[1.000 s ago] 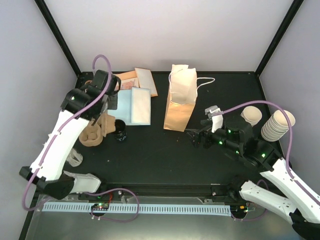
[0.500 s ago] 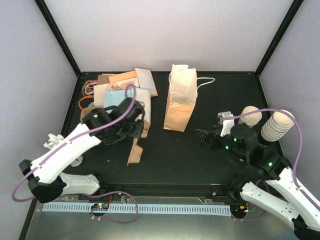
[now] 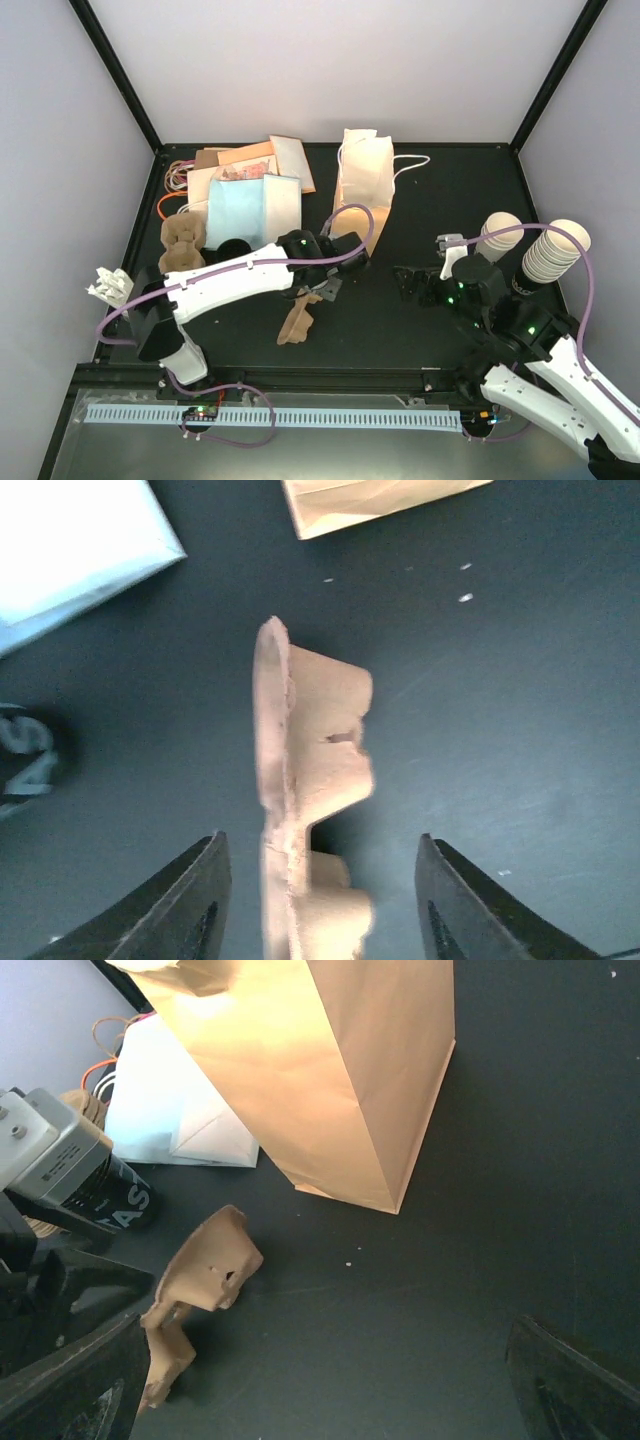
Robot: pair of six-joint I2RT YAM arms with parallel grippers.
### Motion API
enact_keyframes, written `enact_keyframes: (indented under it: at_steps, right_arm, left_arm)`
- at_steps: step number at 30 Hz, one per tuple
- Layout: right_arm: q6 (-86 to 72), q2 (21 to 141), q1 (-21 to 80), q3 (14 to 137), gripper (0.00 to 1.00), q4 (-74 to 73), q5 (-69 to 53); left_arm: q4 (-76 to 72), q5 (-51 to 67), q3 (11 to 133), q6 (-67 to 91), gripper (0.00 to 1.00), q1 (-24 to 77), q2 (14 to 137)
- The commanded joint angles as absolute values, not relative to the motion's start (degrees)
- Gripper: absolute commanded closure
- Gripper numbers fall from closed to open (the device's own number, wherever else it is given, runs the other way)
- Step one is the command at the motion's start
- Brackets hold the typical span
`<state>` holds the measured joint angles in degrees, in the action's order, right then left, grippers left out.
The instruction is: Pack the takeout coffee
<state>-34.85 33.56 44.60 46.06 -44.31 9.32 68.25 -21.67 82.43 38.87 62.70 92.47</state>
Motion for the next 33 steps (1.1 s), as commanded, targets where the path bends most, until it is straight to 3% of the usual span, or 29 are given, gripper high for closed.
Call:
enact_keyframes:
  at_steps: [1, 5, 12, 20, 25, 29, 33]
  right_arm:
    - [-36.0, 33.2, 44.9, 45.7, 0.00, -44.9, 9.0]
    - [-34.1, 32.8, 44.9, 45.2, 0.00, -44.1, 7.3]
    - [-30.0, 36.0, 44.9, 44.9, 0.00, -41.1, -1.6]
    - [-24.5, 44.4, 45.4, 43.4, 0.00, -32.5, -15.1]
    - [-21.2, 49.9, 50.6, 46.0, 0.00, -31.4, -10.2]
    - [-19.0, 54.7, 59.4, 48.1, 0.00, -30.9, -2.1]
    - [-18.2, 59.6, 68.0, 48.9, 0.00, -29.5, 8.9]
  left_arm:
    - [58.8, -11.7, 83.7, 36.8, 0.40, 63.4, 92.3]
    - [50.5, -3.8, 78.8, 35.5, 0.35, 62.8, 85.5]
    - [49.4, -2.2, 71.1, 36.6, 0.35, 58.7, 74.2]
    - [43.0, 5.1, 56.2, 35.8, 0.33, 46.8, 61.7]
    - [41.7, 4.9, 53.7, 34.1, 0.23, 43.0, 57.2]
    - [40.8, 5.3, 52.9, 32.7, 0.02, 40.9, 54.8]
    - [40.1, 5.9, 52.9, 30.9, 0.01, 39.2, 54.4]
